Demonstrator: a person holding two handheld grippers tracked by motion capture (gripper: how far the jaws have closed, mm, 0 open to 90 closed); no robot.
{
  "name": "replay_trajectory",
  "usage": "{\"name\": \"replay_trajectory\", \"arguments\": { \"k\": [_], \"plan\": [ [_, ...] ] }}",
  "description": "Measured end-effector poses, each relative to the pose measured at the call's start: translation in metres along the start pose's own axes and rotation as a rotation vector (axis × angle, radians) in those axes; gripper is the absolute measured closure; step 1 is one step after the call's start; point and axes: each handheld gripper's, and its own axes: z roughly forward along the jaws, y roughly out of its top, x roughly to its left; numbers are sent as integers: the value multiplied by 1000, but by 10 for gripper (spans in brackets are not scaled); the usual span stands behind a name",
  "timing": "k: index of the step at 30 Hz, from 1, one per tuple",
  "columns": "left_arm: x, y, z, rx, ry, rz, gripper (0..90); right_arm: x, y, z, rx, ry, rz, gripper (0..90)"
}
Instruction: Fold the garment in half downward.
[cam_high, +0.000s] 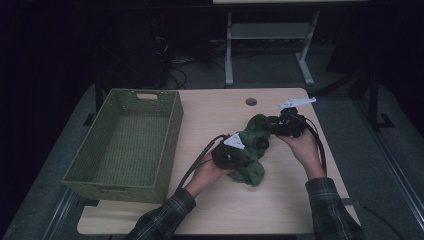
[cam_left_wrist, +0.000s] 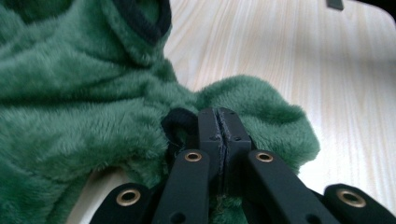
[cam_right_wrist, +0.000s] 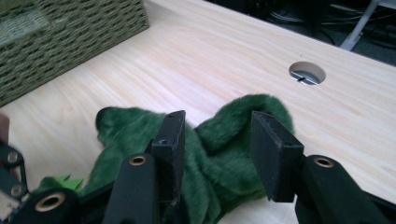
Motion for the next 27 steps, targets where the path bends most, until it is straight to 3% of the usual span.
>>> {"name": "replay_trajectory", "arguments": {
  "k": [2,7,13,18,25,27],
  "plan": [
    [-1,-2,4,3,-6,-18,894,-4,5,3,6,-29,-3,531],
    [0,-6,10,27,-1,-14,899,-18,13,14,6,-59,13,518],
    [0,-9,11,15,-14,-39,899,-34,15,35,28,-58,46,513],
    [-1,-9,12,24,-8,-30,899,-42,11,56,75,-46,55,517],
    [-2,-9,13,22,-4,-29,900,-43,6,77,142,-33,59,599],
    [-2,-9,13,23,0,-27,899,-43,4,80,153,-31,59,664]
  ]
}}
